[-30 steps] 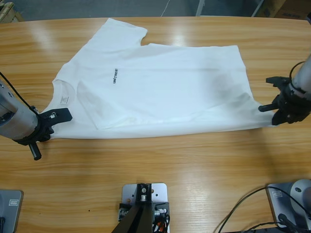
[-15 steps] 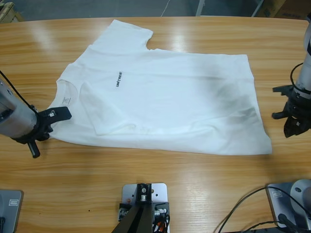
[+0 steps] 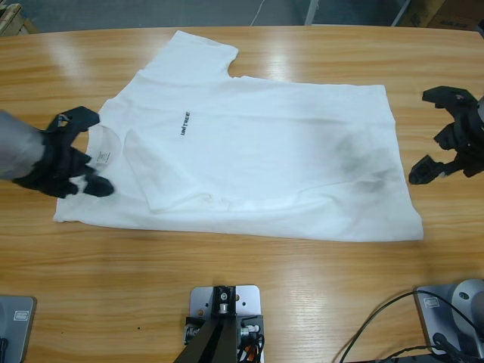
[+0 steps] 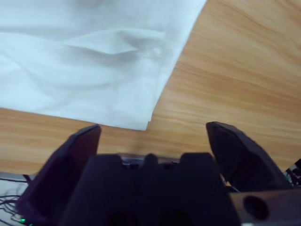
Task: Fold clothes
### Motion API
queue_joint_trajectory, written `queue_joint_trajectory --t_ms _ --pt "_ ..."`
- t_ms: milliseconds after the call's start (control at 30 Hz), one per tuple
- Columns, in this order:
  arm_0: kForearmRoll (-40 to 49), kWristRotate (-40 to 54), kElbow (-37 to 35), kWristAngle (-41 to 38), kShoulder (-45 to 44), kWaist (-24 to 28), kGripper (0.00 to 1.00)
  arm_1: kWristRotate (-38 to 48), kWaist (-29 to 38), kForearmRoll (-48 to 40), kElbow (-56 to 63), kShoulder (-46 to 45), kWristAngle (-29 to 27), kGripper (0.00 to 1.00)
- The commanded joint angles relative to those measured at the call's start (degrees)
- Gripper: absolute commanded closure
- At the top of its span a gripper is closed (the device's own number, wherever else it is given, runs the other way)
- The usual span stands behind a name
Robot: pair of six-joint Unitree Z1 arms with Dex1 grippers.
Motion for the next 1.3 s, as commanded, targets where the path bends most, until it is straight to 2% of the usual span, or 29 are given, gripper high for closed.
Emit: queue_joint_trajectory --t_ms 33,167,367,700,933,1300 --pt "-8.42 -23.11 7.05 -5.47 4.42 4.16 0.138 -0.71 0.74 -2.75 4.57 -4.78 1.11 0.099" --pt "-20.66 -38.28 17.07 -7.84 1.96 5.25 0.136 -0.07 0.79 -4.85 6.85 -4.75 1.97 0.101" --pt "-33.38 -44.78 18.62 -10.71 0.91 5.25 0.142 0.33 0.9 -6.41 8.91 -4.55 2.36 0.101" --pt "-34.84 -45.29 19.23 -11.55 1.22 5.25 0.142 1.21 1.0 -7.75 9.61 -4.03 2.36 0.101" --pt "-44.14 -45.59 21.6 -11.16 4.67 5.25 0.142 1.21 1.0 -7.99 10.0 -3.89 2.36 0.105" --pt "-43.84 -45.59 23.26 -10.67 5.78 5.25 0.147 1.39 1.0 -8.33 10.24 -3.55 2.36 0.105"
